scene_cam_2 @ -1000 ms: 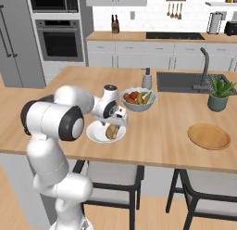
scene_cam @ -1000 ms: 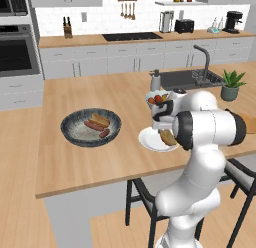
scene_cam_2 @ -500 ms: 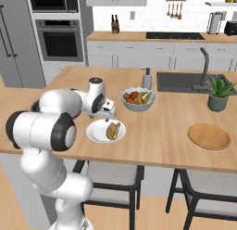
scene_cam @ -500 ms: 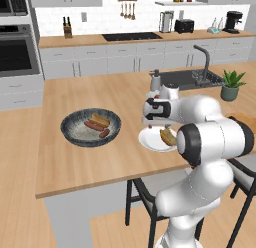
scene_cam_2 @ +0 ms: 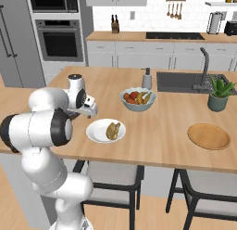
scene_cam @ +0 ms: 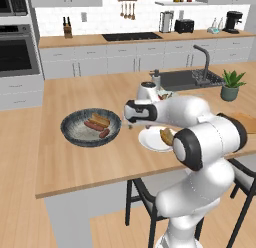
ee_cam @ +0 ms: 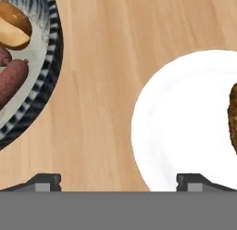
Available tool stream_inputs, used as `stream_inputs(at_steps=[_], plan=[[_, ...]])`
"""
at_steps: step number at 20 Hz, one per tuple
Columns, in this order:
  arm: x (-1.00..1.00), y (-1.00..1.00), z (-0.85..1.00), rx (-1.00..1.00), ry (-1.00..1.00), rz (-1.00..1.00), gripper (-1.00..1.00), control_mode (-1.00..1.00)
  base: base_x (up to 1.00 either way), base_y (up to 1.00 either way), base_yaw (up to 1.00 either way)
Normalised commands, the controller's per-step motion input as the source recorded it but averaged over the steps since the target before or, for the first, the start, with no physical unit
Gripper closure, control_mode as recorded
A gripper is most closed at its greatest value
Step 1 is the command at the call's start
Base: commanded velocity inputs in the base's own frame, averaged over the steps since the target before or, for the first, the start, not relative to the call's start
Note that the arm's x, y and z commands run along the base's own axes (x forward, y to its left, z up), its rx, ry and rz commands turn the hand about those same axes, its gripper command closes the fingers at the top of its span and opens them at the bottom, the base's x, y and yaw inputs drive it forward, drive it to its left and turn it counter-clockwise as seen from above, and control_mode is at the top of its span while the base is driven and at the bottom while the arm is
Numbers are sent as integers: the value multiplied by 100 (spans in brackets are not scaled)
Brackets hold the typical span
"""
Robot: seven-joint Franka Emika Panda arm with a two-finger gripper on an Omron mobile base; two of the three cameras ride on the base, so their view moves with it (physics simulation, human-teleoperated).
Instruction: Place one bun and one sausage from the bowl on each plate.
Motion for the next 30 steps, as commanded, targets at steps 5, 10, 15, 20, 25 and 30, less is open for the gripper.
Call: stream_inputs(at_steps=[5, 10, 15, 20, 25, 30], plan=[[21, 88, 2, 0, 4, 0, -100, -100, 0, 0, 0], [30, 74, 0, 0, 7, 0, -100, -100, 0, 0, 0], [29, 56, 0, -1, 10, -3, -100, -100, 0, 0, 0], [29, 38, -7, -5, 5, -3, -100, -100, 0, 0, 0], [9, 11, -31, -5, 0, -4, -100, -100, 0, 0, 0], [0, 0, -48, -2, 0, -3, -100, -100, 0, 0, 0]])
